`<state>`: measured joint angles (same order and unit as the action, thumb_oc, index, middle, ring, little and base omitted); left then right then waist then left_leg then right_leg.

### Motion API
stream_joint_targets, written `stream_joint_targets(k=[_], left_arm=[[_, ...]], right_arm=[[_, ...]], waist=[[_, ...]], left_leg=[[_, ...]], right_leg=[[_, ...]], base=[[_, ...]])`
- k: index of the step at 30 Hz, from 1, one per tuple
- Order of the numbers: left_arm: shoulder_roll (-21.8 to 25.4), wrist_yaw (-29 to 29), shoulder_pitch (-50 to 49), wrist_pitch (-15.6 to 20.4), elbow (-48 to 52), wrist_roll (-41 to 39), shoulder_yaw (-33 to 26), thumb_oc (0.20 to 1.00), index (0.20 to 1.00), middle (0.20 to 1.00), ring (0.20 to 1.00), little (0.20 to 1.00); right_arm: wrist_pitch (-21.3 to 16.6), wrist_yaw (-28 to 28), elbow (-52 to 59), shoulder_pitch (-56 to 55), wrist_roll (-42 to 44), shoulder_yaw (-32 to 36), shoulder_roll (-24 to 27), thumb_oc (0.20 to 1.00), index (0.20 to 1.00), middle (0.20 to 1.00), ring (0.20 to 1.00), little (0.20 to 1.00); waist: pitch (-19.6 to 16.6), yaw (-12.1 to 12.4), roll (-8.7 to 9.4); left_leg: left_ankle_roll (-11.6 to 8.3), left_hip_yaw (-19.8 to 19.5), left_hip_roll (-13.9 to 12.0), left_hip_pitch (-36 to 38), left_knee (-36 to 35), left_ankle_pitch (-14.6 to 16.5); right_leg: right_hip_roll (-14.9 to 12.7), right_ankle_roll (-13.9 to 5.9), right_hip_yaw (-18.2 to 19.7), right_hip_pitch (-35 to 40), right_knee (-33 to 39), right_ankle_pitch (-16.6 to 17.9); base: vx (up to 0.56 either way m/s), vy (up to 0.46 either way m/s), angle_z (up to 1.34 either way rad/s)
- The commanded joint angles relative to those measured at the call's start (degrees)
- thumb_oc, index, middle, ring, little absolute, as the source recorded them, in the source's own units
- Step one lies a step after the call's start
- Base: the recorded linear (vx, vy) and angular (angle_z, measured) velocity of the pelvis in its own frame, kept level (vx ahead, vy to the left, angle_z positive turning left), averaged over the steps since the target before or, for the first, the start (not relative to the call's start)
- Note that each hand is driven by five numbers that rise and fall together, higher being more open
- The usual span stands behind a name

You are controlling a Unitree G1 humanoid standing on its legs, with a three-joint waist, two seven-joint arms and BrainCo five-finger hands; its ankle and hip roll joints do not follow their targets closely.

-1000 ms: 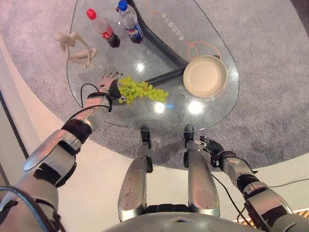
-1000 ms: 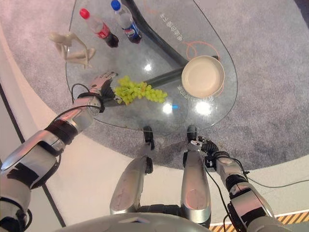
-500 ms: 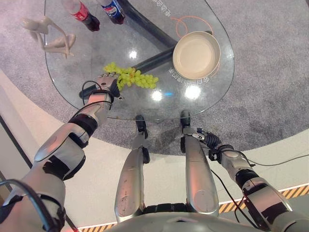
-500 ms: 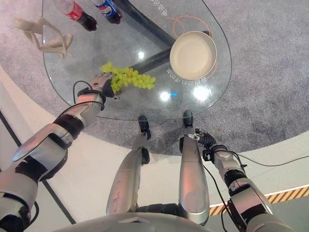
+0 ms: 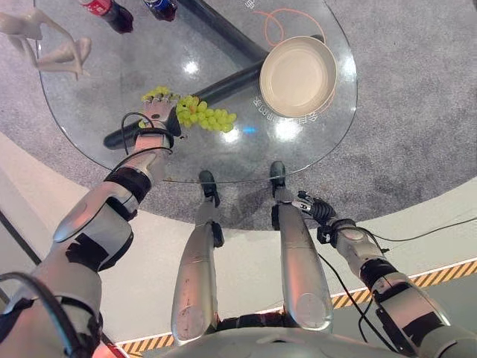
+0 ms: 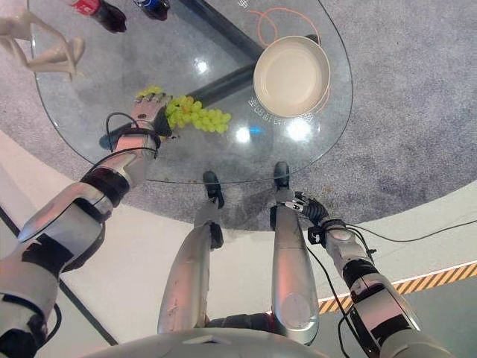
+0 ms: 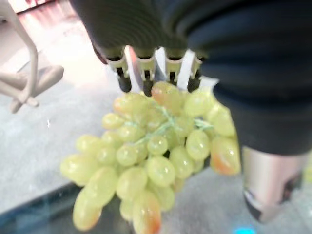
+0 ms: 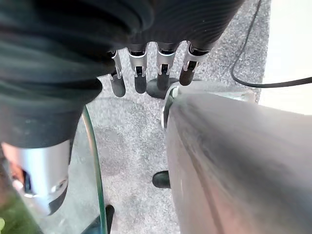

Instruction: Pick up fruits into the plate

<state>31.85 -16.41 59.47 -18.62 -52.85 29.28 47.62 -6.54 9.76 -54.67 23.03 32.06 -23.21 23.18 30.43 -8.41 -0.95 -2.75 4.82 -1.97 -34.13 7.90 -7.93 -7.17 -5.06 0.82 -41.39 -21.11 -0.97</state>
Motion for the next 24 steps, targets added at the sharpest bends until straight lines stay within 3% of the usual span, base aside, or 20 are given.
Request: stream_joint_targets(k=[1, 16, 23, 24], left_arm=[[1.1, -4.1, 1.7, -2.9, -4.3, 2.0, -4.3, 1.0, 1.0, 1.0, 1.0, 1.0], [2.0, -2.3, 3.0, -6.3, -7.3, 5.2, -3.7, 1.0, 1.0, 1.0, 1.0, 1.0], [1.4, -0.9, 2.8, -6.5, -8.2, 0.9, -3.7, 1.0, 1.0, 1.0, 1.0, 1.0], [1.3, -0.4, 3.1, -6.0, -9.1, 0.7, -3.5, 0.78, 0.78, 0.78, 0.78, 0.78]], right_arm=[[-0.8, -0.3, 3.2, -3.2, 1.3, -1.0, -0.7, 1.0, 1.0, 1.0, 1.0, 1.0], [-1.7, -0.9, 8.7, -4.4, 3.9, -0.8, 0.1, 1.0, 1.0, 1.0, 1.0, 1.0], [-1.1, -1.8, 10.0, -4.5, 4.8, -0.7, 0.4, 1.0, 1.0, 1.0, 1.0, 1.0], [-1.3, -1.7, 9.7, -4.5, 5.0, -0.4, 0.4, 1.0, 1.0, 1.0, 1.0, 1.0]], waist=[[-0.6, -0.1, 1.6], [-0.6, -0.9, 1.98], [-0.6, -1.2, 2.1], [-0.6, -1.3, 2.15]], left_leg=[[2.42, -2.7, 4.8, -2.2, 7.9, 6.8], [2.25, -2.6, 5.4, -10.0, 13.5, 7.9], [2.44, -2.4, 5.2, -13.1, 15.6, 8.5], [2.56, -2.4, 5.2, -13.7, 16.0, 8.6]], right_leg=[[6.7, 1.48, -1.1, 0.4, 3.3, 4.6], [7.2, 1.38, -0.9, -6.7, -1.4, 4.1], [7.6, 1.32, -0.3, -10.0, -3.0, 4.0], [7.8, 1.3, -0.2, -10.7, -3.4, 3.9]], base=[[0.02, 0.0, -0.03], [0.01, 0.016, 0.0], [0.01, 0.018, -0.03], [0.0, 0.0, 0.0]])
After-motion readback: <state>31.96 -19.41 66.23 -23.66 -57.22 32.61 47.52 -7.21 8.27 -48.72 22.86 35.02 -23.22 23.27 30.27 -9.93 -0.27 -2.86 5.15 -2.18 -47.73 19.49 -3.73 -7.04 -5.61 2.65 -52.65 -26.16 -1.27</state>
